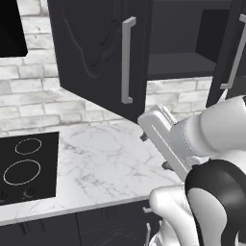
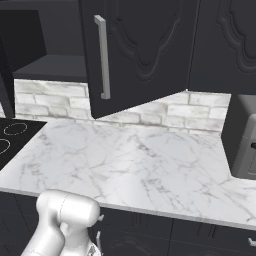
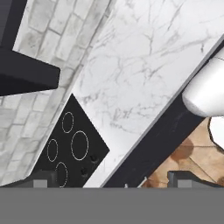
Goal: Close all open cabinet doors.
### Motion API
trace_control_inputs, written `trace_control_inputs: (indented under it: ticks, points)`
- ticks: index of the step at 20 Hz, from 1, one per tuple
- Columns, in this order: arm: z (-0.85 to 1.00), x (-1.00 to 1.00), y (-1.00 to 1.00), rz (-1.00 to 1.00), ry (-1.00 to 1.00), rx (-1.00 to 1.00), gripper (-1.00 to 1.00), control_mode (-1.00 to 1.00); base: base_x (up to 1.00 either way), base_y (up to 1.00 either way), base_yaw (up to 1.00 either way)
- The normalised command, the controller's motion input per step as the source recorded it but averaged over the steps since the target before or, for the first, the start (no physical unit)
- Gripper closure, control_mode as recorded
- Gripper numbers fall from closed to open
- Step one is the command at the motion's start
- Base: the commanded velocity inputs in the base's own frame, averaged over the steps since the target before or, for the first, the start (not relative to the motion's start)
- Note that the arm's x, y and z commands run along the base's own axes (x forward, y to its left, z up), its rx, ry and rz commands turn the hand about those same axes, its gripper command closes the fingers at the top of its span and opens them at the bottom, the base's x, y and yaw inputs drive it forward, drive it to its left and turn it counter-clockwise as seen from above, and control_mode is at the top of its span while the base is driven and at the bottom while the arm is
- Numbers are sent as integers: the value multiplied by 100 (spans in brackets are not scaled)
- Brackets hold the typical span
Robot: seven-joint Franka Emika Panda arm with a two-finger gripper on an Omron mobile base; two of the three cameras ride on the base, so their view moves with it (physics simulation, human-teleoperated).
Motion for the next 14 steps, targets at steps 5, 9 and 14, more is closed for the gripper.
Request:
trace_control_inputs:
  ticks: [5,9,14]
  points:
    - [15,19,59,-14,-6,0,-100,-100,0,0,0]
    - [16,22,59,-25,-11,0,-100,-100,0,0,0]
    - [9,30,51,-31,-11,0,-100,-100,0,0,0]
